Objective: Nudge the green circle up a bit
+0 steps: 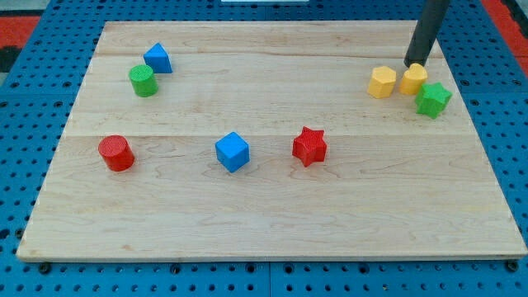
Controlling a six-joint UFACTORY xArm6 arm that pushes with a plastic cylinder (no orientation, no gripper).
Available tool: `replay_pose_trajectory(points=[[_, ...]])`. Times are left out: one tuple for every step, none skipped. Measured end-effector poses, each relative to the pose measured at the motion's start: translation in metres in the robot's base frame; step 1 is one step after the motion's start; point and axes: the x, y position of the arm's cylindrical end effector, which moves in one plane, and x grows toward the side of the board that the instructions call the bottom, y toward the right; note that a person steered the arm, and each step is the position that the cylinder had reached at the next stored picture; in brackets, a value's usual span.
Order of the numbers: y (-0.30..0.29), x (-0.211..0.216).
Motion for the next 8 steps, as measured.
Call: replay_pose_trajectory(points=[[0.0,0.008],[0.0,-0.015],[-0.026,-0.057],[-0.107,-0.069],[-0.203,-0.042],[-0.254,0.032],[-0.31,0.079],[-0.399,0.068]])
